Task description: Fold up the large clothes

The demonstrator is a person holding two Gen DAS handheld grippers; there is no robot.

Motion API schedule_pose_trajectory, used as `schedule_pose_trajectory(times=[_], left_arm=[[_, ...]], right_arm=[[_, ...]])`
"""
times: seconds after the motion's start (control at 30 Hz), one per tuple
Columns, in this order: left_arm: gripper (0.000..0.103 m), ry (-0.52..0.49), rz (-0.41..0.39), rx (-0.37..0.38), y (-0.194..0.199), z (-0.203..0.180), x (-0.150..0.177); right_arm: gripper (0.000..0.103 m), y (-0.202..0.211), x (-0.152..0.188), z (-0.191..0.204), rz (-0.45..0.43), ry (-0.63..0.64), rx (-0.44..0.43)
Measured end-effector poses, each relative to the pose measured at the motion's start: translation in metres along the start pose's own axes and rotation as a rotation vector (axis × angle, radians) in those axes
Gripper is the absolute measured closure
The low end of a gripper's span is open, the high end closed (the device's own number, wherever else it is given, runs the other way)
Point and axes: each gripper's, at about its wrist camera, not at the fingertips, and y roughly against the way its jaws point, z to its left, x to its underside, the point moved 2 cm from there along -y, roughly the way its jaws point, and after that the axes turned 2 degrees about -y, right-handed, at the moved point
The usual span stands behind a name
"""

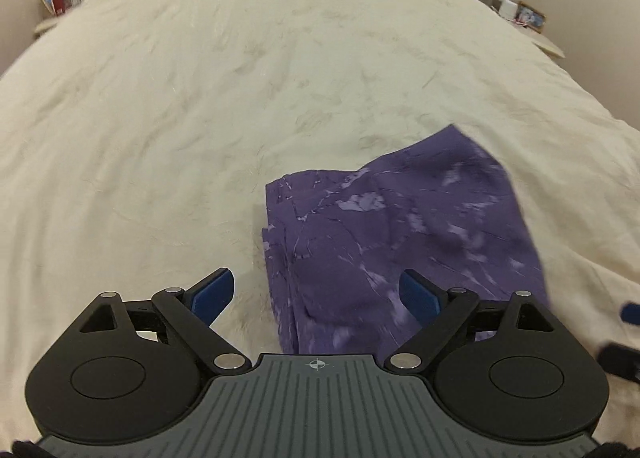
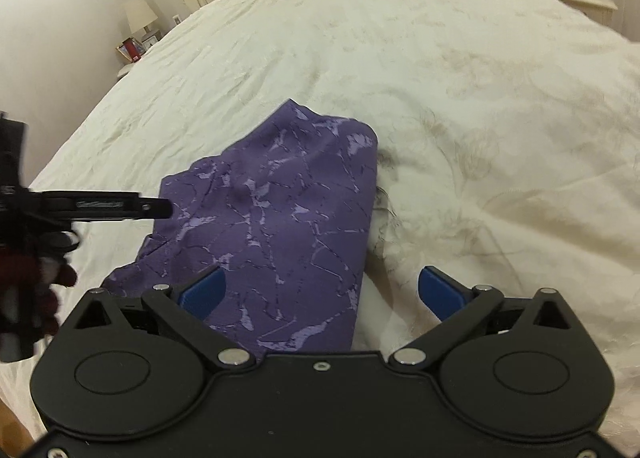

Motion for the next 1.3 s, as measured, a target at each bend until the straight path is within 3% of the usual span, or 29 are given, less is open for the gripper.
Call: schedule_pose_trajectory(times=[0.1,0.23,0.37,0.6,0.77,0.87,1.3], left_arm=[[0.013,-0.030,-0.046,-0.027,0.030,-0.011,0.001],[0.013,-0.087,-0.120,-0.121,0.067,-0.026,0.000],[0.013,-0.106,-0.183,-0.163,0.095,-0.034,0.001],[0.013,-0.129,-0.129,-0.194,0.122,-0.040,0.012],[0.013,-0.058,-0.047,-0.107,0.134,-0.034,0.027],[0.013,-0.044,-0.021,-0.099,0.139,-0.032,0.037],[0.013,0.019,0.029,-0.055,0.161,-0.025,0.075]], right_arm=[[0.001,0.008,-0.001,0.011,-0.033,0.016,0.011],[0.001,0.024,-0.002,0.026,-0.078,0.039,0.076],[0.001,0.045,-0.001,0.036,-0.105,0.007,0.076],[0.001,0.080,0.004,0.060,-0.127,0.021,0.128],[0.001,0.103,0.013,0.079,-0.136,0.034,0.173],[0.001,0.114,0.019,0.086,-0.122,0.002,0.235],[0.001,0.138,0.046,0.101,-0.033,-0.023,0.222]])
